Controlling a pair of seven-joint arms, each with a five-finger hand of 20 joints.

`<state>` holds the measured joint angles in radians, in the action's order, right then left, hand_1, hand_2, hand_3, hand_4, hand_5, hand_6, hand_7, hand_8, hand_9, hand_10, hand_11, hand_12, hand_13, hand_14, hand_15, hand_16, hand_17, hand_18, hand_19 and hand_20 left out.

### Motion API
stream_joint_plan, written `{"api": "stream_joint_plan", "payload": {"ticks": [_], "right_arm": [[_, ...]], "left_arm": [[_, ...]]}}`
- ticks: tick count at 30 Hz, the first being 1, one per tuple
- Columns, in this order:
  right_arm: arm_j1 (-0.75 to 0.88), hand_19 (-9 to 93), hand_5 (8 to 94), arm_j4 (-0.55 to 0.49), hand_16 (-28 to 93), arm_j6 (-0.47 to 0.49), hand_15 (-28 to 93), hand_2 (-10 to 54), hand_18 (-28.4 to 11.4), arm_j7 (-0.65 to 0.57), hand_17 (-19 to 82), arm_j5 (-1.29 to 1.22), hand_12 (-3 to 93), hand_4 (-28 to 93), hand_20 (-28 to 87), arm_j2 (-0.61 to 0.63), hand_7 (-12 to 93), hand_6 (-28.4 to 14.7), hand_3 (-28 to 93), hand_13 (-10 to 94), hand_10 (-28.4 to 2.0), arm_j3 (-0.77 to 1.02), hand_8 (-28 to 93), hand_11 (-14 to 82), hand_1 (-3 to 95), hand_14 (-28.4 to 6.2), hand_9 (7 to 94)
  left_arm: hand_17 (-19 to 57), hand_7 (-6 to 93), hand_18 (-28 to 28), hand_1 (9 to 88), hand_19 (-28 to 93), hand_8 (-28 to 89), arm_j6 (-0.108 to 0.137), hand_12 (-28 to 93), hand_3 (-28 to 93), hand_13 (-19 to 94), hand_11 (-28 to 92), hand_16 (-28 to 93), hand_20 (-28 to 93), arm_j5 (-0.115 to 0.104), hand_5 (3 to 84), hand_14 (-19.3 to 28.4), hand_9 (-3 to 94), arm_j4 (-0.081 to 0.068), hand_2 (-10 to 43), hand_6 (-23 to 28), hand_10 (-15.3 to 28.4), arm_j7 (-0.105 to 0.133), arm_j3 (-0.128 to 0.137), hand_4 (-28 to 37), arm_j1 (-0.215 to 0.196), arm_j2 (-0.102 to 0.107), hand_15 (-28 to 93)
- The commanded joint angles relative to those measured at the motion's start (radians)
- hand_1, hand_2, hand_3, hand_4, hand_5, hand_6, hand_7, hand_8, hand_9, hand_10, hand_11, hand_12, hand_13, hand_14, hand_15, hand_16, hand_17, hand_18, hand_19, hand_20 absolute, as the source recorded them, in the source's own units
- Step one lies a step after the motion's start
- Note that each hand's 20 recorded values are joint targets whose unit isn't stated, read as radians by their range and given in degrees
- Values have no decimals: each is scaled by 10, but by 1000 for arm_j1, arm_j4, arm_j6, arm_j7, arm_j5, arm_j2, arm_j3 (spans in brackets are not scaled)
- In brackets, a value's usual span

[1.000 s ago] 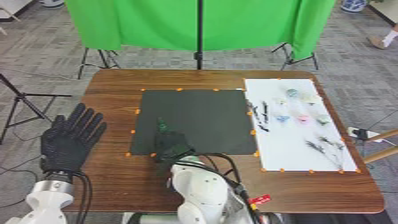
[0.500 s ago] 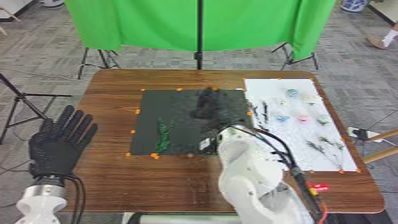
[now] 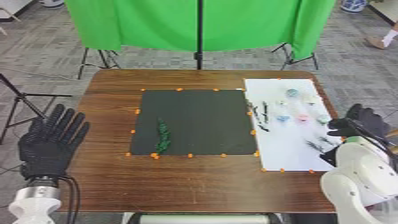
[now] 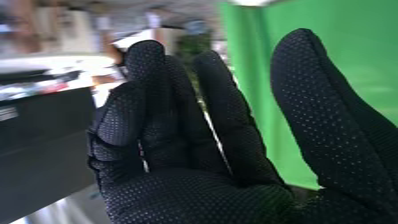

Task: Arrange flowers

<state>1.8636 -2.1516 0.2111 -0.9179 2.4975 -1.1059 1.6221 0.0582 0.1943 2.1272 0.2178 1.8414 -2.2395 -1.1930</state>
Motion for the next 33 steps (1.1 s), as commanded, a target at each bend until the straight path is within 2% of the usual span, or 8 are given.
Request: {"api": "stream_joint_plan", "payload": {"ticks": [1,8,11,19,20,25,27,33], "right_arm": [[105,932,593,-18,199,35,568,-95,-283,-50,344,-44,206,-263,345,-5,111,-147,755,488,-262,52,-62,198,439,-219,540],[98,930,601,25,199,48,570,-95,-284,-49,341,-30,207,-278,345,-34,115,-137,755,495,-257,20,-60,198,437,-217,550],[87,930,603,68,200,15,574,-95,-284,-47,343,-6,208,-279,344,-31,120,-131,758,499,-253,-5,-60,202,455,-213,554],[80,932,647,138,220,-46,588,-95,-275,-23,356,61,210,-281,353,-46,184,-90,766,534,-224,-24,-73,234,516,-191,596],[80,932,660,143,258,-66,579,-95,-273,-27,359,64,216,-282,354,-45,201,-86,742,544,-217,-27,9,249,538,-182,611],[84,932,724,146,408,-165,590,-95,-256,-26,385,109,477,-279,372,-30,379,-31,669,627,-158,-45,184,194,627,-144,764],[85,932,727,142,412,-205,609,-95,-255,-30,398,123,496,-280,383,-24,393,-29,675,638,-151,-52,182,210,627,-140,769],[75,932,725,61,420,-250,631,-95,-251,-28,425,98,512,-271,416,4,407,-29,702,669,-140,-72,178,244,610,-138,783]], "left_arm": [[-22,99,124,291,216,-79,15,123,729,275,133,-26,132,-2,433,136,361,13,154,75,132,11,13,-253,-35,-15,255],[-22,104,124,293,218,-81,21,123,727,277,137,-27,133,-1,438,135,364,11,163,77,133,8,1,-254,-26,-16,258],[-22,109,125,295,220,-81,101,124,725,278,142,-27,133,6,443,138,367,29,165,79,135,-6,2,-257,-31,-16,262],[-28,119,128,295,244,-86,99,122,725,281,162,-36,134,-16,454,144,375,32,174,84,140,5,-2,-264,-37,-16,294],[-29,119,128,295,244,-86,100,121,725,281,164,-38,133,-16,454,144,375,33,175,84,140,5,-2,-264,-37,-17,295],[-29,120,127,296,246,-87,106,119,724,283,167,-41,131,-25,455,142,377,36,177,84,139,3,2,-266,-43,-20,301],[-29,120,127,296,250,-87,123,118,724,284,168,-42,132,-45,456,142,378,39,178,84,139,2,3,-267,-43,-22,303],[-31,120,128,294,267,-87,118,117,724,286,170,-46,138,-41,460,143,381,41,181,85,140,2,5,-269,-52,-23,317]]}}
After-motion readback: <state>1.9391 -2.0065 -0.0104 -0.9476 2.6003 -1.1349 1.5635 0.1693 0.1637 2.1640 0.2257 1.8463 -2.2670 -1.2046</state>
